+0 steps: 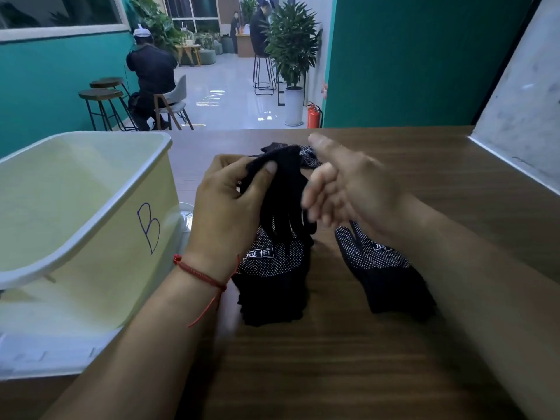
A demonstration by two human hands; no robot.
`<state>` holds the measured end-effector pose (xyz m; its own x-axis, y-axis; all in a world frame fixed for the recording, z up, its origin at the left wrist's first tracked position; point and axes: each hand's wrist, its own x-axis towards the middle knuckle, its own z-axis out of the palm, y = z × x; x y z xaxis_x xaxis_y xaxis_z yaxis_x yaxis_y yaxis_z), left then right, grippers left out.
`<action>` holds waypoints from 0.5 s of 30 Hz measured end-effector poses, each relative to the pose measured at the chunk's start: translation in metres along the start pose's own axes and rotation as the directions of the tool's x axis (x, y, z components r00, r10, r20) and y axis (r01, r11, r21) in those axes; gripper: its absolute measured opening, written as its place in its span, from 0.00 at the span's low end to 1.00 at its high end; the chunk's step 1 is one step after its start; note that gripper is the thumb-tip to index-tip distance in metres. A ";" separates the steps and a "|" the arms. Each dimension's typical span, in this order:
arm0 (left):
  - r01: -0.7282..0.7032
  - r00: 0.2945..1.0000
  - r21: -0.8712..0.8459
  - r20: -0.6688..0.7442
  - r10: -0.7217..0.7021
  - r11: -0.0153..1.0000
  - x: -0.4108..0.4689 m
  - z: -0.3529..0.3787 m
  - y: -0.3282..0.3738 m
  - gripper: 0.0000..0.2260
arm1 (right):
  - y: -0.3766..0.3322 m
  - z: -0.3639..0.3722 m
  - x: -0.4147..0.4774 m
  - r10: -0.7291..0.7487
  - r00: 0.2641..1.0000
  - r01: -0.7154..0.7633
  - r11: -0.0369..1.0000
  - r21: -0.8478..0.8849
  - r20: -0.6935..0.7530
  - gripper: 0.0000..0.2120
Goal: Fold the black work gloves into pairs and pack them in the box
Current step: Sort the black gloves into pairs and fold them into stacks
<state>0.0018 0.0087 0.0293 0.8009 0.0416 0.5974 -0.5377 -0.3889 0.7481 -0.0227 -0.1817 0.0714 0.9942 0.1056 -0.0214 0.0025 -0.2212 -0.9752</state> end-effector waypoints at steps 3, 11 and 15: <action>0.026 1.000 -0.015 0.007 -0.026 1.000 0.001 0.001 -0.002 0.05 | 0.004 0.006 0.002 0.227 0.903 -0.254 0.967 0.027 0.364 0.49; -0.025 0.993 -0.079 0.116 0.034 0.997 0.000 -0.001 0.002 0.06 | 0.029 0.008 0.030 0.002 0.859 -0.307 0.803 0.512 0.512 0.53; -0.193 0.957 0.025 0.227 0.183 0.981 -0.007 0.004 0.005 0.05 | 0.038 -0.002 0.031 -0.135 0.851 -0.288 0.688 0.666 0.508 0.50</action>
<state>-0.0057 0.0025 0.0276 0.7277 -0.2404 0.6424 -0.6757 -0.4123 0.6111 0.0086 -0.1889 0.0343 0.7910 0.6119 0.0020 -0.3565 0.4634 -0.8113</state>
